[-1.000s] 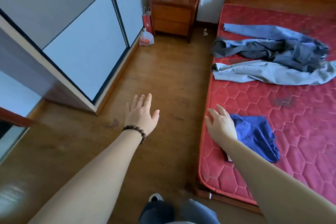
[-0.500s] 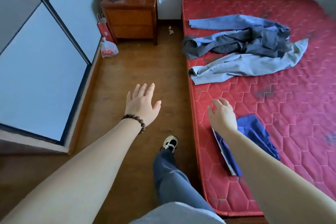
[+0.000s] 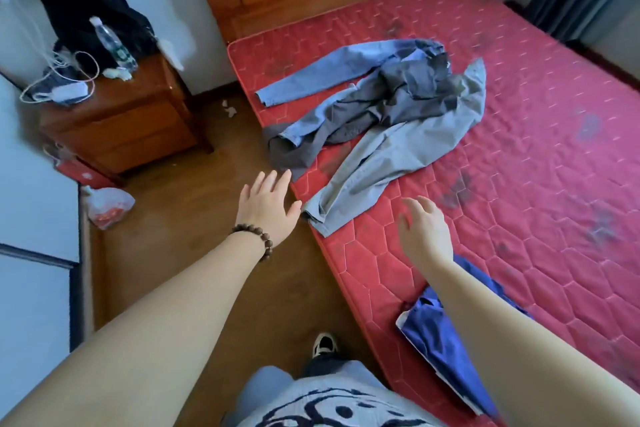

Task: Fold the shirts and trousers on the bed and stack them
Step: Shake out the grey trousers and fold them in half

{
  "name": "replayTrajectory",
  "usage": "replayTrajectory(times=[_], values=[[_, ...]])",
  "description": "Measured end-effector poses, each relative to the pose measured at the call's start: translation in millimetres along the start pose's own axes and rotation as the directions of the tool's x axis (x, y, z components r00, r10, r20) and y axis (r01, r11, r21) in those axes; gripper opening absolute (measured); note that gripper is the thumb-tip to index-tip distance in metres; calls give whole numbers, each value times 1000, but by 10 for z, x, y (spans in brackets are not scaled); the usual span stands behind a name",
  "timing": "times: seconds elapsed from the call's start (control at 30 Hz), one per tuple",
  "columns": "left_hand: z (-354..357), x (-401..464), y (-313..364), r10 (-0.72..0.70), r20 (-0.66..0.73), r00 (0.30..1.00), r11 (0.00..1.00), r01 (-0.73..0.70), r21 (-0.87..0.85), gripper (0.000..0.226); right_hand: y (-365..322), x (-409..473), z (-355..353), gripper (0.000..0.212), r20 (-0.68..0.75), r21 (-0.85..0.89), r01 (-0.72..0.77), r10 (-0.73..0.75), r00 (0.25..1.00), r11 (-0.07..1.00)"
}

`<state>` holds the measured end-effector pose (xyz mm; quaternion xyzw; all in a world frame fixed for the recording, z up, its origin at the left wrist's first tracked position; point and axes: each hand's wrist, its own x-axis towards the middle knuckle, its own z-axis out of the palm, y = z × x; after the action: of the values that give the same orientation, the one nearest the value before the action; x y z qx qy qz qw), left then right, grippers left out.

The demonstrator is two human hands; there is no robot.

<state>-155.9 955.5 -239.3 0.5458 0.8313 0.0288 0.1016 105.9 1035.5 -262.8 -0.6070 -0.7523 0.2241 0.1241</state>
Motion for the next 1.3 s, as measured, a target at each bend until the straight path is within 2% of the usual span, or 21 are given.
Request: replayTrajectory(times=[0.4, 0.63, 0.77, 1.03, 1.3], values=[[-22, 1837, 212, 272, 73, 960, 962, -274, 18, 63, 4, 922, 191, 28, -73, -14, -204, 203, 976, 979], [-34, 3220, 281, 444, 170, 880, 891, -454, 24, 63, -332, 1851, 426, 33, -130, 17, -410, 409, 903, 912], [-28, 3862, 335, 527, 235, 817, 840, -542, -2, 64, -654, 2314, 593, 32, -156, 16, -455, 452, 878, 890], [136, 4575, 453, 605, 307, 735, 783, -619, -61, 65, -860, 2868, 702, 30, -166, -5, -537, 529, 832, 843], [819, 5016, 787, 610, 346, 713, 776, -626, -78, 65, -275, 3456, 1032, 39, -69, -49, -563, 559, 826, 825]])
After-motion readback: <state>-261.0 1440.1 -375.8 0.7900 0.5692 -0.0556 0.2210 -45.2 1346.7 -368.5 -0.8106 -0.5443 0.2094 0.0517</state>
